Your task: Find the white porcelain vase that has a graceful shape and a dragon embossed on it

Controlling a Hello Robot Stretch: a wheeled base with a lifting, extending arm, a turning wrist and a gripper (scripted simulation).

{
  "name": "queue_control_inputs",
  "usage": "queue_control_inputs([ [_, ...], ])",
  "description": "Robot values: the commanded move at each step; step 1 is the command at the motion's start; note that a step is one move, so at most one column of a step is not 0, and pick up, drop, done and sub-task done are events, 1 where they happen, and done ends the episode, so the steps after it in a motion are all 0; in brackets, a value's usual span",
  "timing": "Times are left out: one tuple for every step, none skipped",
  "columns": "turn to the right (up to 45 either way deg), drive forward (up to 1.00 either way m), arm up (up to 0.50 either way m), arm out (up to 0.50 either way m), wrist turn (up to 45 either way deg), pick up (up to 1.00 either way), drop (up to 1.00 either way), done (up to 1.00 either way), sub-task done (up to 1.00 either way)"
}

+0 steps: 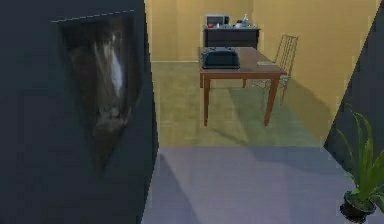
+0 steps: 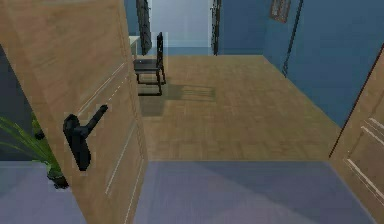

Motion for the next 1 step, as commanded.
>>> queue_control_inputs([
  [-3.0,0.0,0.0,0.0,0.0,0.0,0.0,0.0,0.0],
])
